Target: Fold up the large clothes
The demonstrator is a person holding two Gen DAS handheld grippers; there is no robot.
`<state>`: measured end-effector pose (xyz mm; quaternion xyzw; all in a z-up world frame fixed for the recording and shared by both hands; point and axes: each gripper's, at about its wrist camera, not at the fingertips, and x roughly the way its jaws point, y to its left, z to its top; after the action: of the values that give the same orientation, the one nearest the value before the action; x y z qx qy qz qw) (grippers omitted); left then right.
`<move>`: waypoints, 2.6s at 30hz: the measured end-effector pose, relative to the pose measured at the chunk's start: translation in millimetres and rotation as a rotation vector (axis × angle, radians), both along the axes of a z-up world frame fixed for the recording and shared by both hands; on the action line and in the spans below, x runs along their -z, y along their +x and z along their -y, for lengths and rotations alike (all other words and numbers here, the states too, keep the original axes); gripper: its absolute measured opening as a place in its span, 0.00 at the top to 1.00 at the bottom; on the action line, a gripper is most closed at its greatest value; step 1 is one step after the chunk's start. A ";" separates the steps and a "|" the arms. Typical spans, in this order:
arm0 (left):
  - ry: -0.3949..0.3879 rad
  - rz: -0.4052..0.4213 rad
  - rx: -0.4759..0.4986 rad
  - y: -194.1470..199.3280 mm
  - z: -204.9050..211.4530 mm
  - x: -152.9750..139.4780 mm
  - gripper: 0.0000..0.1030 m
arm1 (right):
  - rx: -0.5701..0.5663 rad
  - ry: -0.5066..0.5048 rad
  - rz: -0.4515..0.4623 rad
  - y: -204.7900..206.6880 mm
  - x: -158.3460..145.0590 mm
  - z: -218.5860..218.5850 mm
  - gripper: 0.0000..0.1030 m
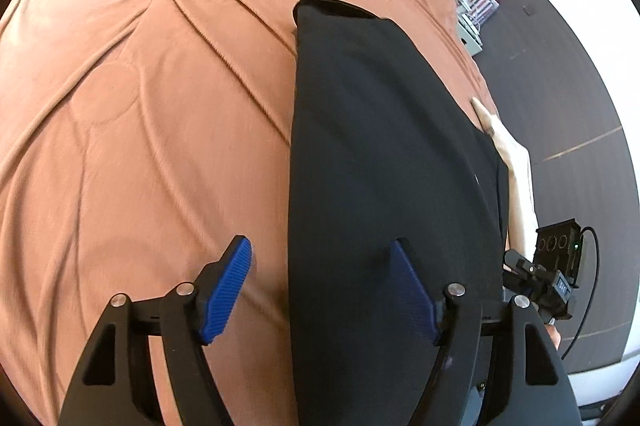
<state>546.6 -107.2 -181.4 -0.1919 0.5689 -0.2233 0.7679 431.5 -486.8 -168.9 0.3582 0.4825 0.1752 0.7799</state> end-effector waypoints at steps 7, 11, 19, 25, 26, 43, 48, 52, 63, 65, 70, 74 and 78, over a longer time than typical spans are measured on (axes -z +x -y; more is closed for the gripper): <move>-0.023 0.015 -0.017 25.4 15.7 7.3 0.30 | 0.005 0.066 -0.025 34.1 12.9 4.2 0.10; -0.027 0.021 -0.001 32.3 29.2 7.0 0.40 | -0.010 0.098 -0.024 45.9 15.3 1.1 0.09; 0.140 0.078 0.049 26.7 70.4 -19.1 0.41 | -0.042 0.084 -0.023 54.2 18.3 -2.0 0.09; 0.200 0.102 0.083 26.4 96.0 -29.7 0.41 | -0.048 0.072 -0.012 51.9 17.9 2.3 0.10; 0.200 0.102 0.085 26.7 94.4 -29.7 0.41 | -0.042 0.060 -0.009 50.4 18.1 3.1 0.15; -0.064 -0.003 -0.015 46.3 49.8 14.3 0.51 | -0.037 0.062 0.033 43.0 7.0 3.2 0.79; -0.031 0.039 0.003 35.0 48.7 -7.2 0.66 | -0.049 0.036 0.071 39.0 -12.3 -4.6 0.86; -0.043 0.072 -0.001 23.3 39.9 -29.2 0.68 | -0.066 0.014 0.122 31.5 -34.0 -14.2 0.87; -0.104 0.187 -0.063 -21.3 -12.9 -96.1 0.71 | -0.119 0.007 0.267 5.9 -108.0 -51.9 0.87; -0.118 0.215 -0.085 -31.9 -31.6 -109.3 0.71 | -0.144 -0.005 0.312 1.8 -123.7 -63.8 0.87; -0.127 0.285 -0.140 -47.7 -77.3 -142.6 0.72 | -0.206 -0.001 0.395 -6.0 -161.4 -104.2 0.87; -0.122 0.342 -0.195 -69.6 -123.2 -169.3 0.72 | -0.267 0.005 0.439 -7.1 -183.3 -141.7 0.87; -0.106 0.383 -0.252 -93.0 -173.0 -190.8 0.72 | -0.331 0.019 0.470 -9.2 -197.2 -182.5 0.87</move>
<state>453.6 65.8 9.3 -0.2557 0.3717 -0.1874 0.8726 422.4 -304.3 28.3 0.2314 0.3387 0.3831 0.8276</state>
